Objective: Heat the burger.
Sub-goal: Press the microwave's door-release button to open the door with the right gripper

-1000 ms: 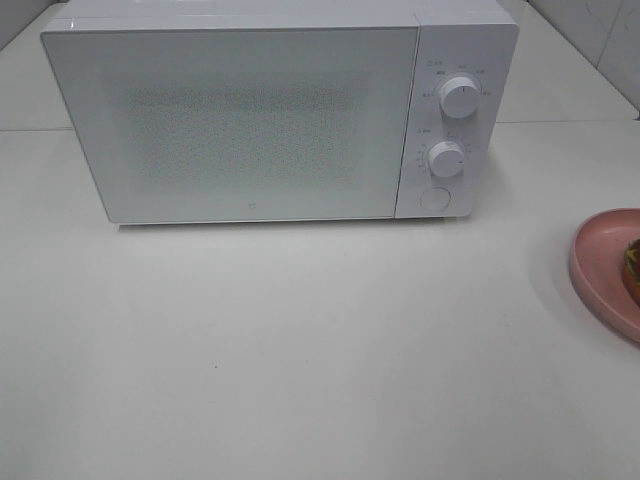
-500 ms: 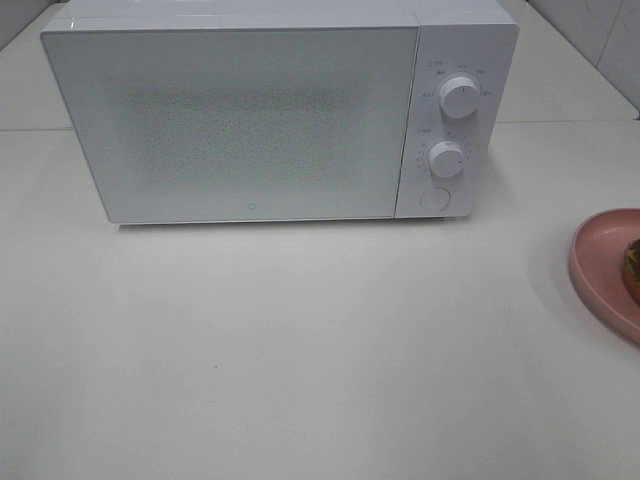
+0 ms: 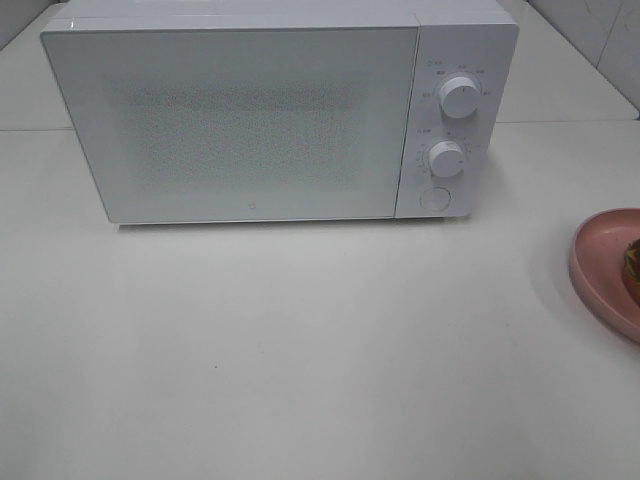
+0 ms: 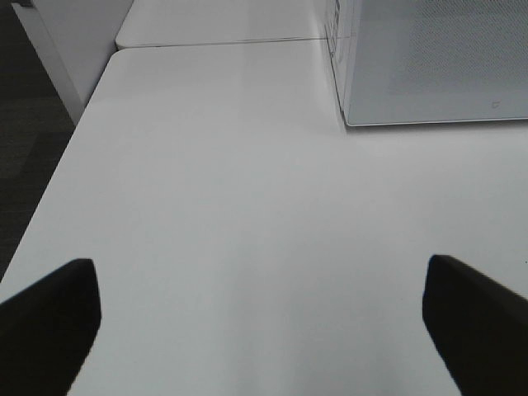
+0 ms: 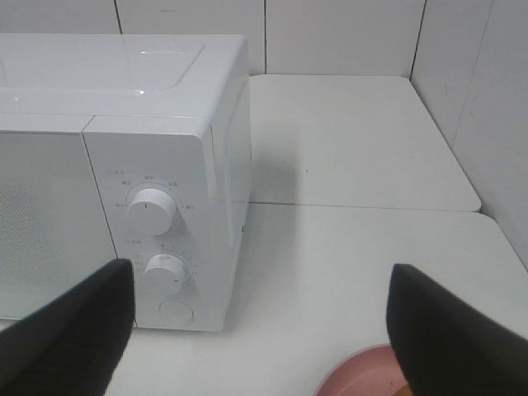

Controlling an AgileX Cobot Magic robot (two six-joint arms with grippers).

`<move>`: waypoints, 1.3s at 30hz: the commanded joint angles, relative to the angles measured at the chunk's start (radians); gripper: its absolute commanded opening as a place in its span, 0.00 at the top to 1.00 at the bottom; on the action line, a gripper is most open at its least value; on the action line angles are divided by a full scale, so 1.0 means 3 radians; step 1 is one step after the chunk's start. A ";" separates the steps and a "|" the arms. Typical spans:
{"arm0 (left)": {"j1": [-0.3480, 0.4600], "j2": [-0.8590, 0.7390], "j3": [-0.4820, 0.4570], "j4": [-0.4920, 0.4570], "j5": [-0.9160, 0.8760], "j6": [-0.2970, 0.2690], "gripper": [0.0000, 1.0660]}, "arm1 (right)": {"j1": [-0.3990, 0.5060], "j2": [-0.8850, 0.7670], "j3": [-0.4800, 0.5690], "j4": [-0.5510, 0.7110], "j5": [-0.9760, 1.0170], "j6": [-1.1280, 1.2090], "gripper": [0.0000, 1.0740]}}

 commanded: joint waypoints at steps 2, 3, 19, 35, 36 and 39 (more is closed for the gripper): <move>-0.0020 -0.0047 0.0007 0.0000 -0.0047 -0.0020 0.06 | 0.0000 0.0230 0.0003 0.0003 -0.0297 0.0030 0.29; -0.0020 -0.0047 0.0007 0.0000 -0.0047 -0.0020 0.06 | 0.0000 0.0230 0.0003 0.0003 -0.0297 0.0030 0.29; -0.0020 -0.0047 0.0007 0.0000 -0.0047 -0.0020 0.06 | 0.0000 0.1127 0.0257 -0.0003 -0.1250 0.0030 0.29; -0.0020 -0.0047 0.0007 0.0007 -0.0047 -0.0020 0.06 | 0.0530 0.1643 0.0633 0.0000 -0.1967 0.0080 0.29; -0.0020 -0.0047 0.0007 0.0007 -0.0047 -0.0020 0.06 | 0.0567 0.1677 0.0647 0.0000 -0.2000 0.0107 0.29; -0.0020 -0.0047 0.0007 0.0007 -0.0047 -0.0020 0.06 | 0.0647 0.1797 0.0663 0.0000 -0.2047 0.0197 0.30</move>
